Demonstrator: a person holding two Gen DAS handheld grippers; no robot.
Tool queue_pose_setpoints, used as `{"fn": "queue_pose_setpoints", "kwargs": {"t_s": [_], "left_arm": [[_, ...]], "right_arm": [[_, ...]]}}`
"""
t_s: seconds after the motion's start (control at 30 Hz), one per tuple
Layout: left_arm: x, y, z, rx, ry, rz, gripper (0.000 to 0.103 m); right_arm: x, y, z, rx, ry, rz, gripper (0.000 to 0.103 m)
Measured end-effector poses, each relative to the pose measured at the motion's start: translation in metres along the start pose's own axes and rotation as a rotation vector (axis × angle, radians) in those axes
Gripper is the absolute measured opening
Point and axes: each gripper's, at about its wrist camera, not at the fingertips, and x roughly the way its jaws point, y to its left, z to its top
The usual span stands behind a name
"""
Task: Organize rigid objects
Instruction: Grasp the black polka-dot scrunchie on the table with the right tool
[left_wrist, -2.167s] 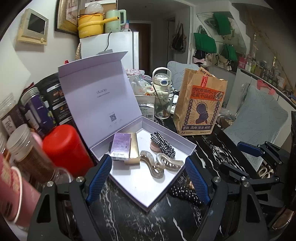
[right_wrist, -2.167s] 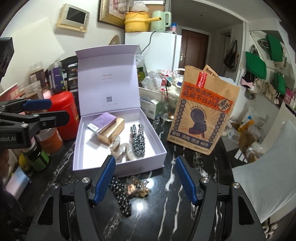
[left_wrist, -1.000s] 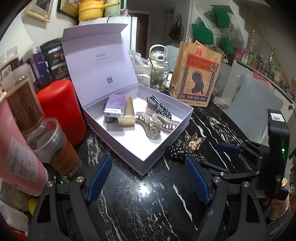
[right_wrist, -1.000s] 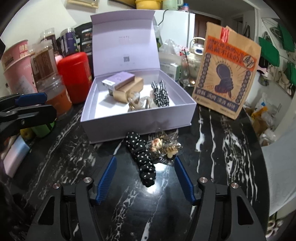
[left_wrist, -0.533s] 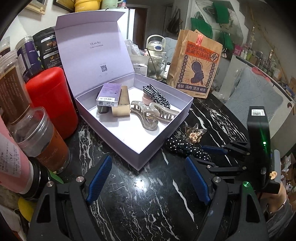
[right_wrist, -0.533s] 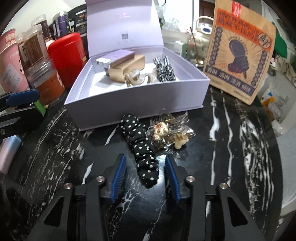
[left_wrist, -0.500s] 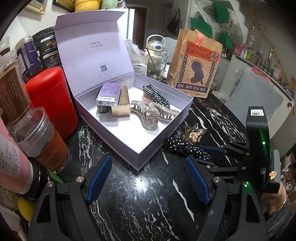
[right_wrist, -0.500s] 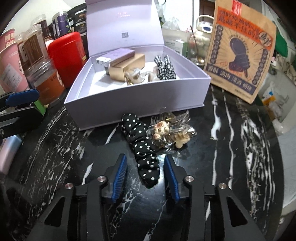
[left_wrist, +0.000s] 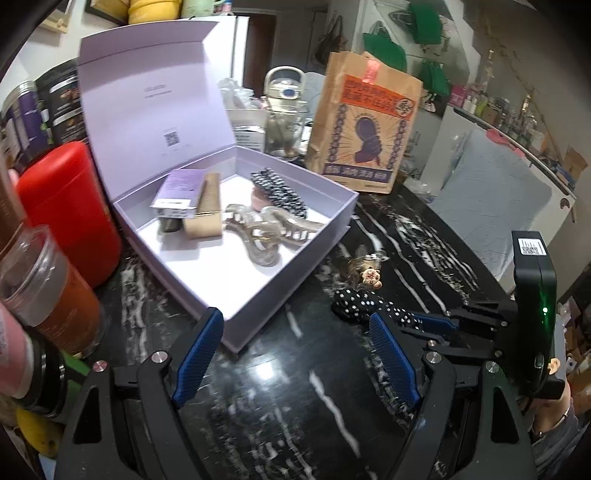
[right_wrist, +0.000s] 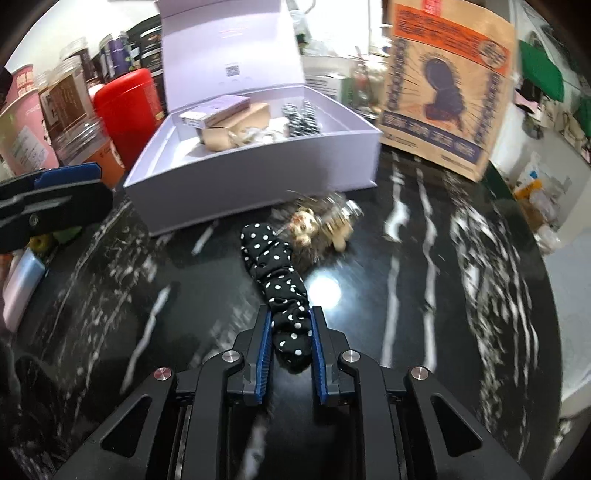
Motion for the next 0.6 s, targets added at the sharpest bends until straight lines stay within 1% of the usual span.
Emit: {"fn": "queue_pose_setpoints", "kwargs": {"t_s": [0.07,0.2,0.43,0.6], "left_arm": [[0.005,-0.007,0.0,0.01,0.004,-0.015,0.082],[0.02,-0.024,0.002,0.033,0.023,-0.053,0.082],[0.043,-0.056,0.011,0.074,0.04,-0.101,0.082],[0.063,-0.082,0.018,0.144,0.036,-0.114,0.082]], "right_arm": [[-0.006,-0.008,-0.006,0.02,0.005,-0.005,0.02],[-0.022,-0.03,-0.024,0.058,0.005,-0.044,0.02],[-0.039,-0.061,-0.042,0.12,-0.007,-0.104,0.02],[-0.046,-0.083,-0.049,0.166,-0.015,-0.147,0.02]]}}
